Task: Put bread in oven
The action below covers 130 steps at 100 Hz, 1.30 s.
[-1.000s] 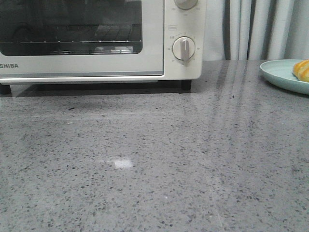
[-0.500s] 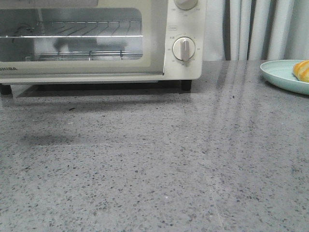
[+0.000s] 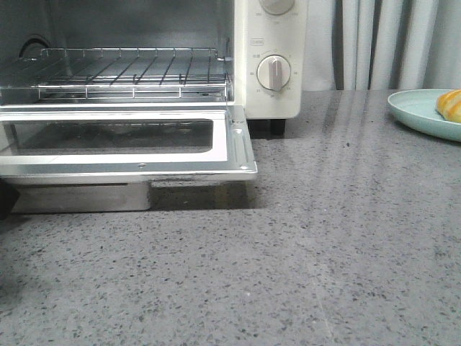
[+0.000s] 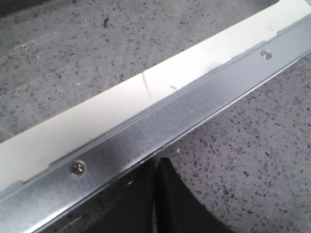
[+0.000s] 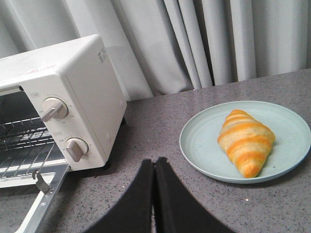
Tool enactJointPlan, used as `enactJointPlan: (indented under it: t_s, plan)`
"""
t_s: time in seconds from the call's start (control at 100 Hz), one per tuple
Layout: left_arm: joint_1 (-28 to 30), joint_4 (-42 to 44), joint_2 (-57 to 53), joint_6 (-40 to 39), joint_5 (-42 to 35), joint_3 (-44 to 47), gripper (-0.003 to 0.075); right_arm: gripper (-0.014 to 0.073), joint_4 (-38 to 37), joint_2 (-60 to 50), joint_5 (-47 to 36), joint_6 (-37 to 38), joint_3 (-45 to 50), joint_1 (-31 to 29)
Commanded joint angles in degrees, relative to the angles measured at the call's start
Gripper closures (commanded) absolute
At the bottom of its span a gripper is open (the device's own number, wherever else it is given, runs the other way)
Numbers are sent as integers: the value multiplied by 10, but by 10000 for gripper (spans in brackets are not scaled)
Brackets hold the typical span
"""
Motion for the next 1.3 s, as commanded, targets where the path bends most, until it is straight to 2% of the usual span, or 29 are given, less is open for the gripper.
enactJointPlan:
  t_s: [0.0,0.17,0.31,0.6,0.82,0.91,1.04,1.11,1.29]
  plan:
    - [4,-15,-6,-1,-71,-15,741,643,15,10,-41,-3,-19,1]
    - [4,-25,-12,-1,-68,-17,742,643,19,10,-41,-3,-19,1]
    - [4,-44,-64,-1,-68,-17,742,643,15,10,-39,-3,-32,1]
    - [4,-100,-265,-1,-68,-17,742,642,-98,33,-11,-4,-108,1]
    - [4,-100,-393,-1,-58,-17,742,634,-107,115,24,-4,-184,1]
    - [4,-100,-423,-1,-49,-17,742,557,-107,158,49,-4,-215,1]
    - [4,-99,-433,-1,-30,-17,742,351,-107,239,81,-4,-261,1]
    - [4,-98,-433,-1,-21,-17,742,268,-112,284,97,-4,-288,1]
    - [4,-98,-433,-1,-15,-17,741,246,-153,395,138,-1,-342,1]
